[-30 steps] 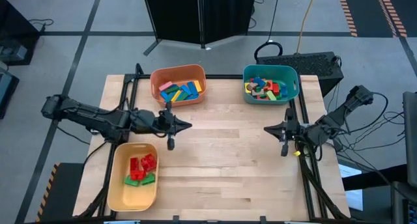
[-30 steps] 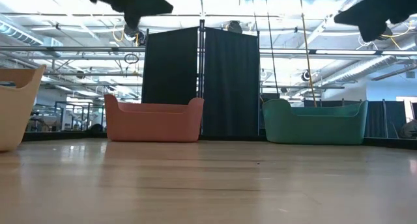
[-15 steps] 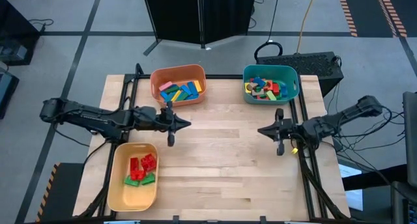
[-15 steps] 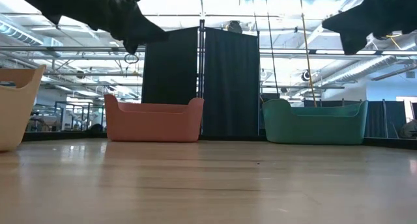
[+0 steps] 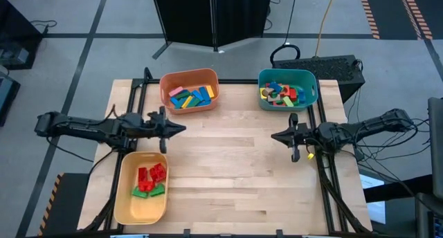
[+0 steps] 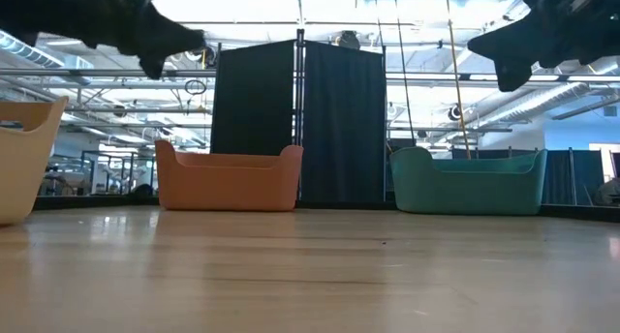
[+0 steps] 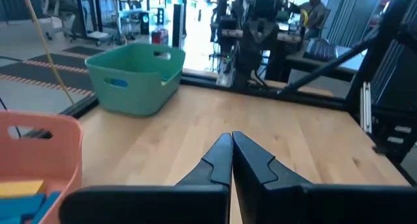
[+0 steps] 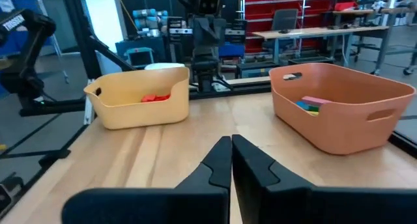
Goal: Sort blocks by size
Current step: Return to Home Position
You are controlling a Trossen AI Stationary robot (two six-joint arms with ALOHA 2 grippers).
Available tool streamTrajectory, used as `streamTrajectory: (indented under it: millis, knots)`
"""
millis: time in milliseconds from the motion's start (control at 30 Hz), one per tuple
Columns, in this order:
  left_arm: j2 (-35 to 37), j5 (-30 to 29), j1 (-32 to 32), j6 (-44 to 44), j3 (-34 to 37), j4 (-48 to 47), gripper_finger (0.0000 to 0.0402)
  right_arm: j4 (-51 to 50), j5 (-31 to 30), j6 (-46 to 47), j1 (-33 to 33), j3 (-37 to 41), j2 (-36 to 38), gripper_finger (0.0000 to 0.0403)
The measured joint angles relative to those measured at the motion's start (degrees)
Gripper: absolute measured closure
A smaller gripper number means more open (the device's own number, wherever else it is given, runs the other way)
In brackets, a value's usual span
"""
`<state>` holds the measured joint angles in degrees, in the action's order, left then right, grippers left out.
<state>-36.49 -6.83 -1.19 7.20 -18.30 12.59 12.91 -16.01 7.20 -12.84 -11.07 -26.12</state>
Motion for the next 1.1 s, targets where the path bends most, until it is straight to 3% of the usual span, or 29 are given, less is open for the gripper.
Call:
streamTrajectory:
  millis: [433, 600, 1100]
  knots:
    - [8.0, -0.9, 0.4, -0.6, 3.9, -5.2, 0.0396, 3.5, 11.4, -0.5, 9.6, 0.0, -4.6, 0.0403]
    - [9.3, -0.9, 0.5, -0.6, 3.9, -6.6, 0.0396, 3.6, 11.9, -0.5, 10.4, 0.0, -5.2, 0.0403]
    - [23.6, -0.9, 0.5, 1.1, 3.9, -17.5, 0.0396, -6.0, 11.7, -0.2, 9.8, -0.1, 7.3, 0.0403]
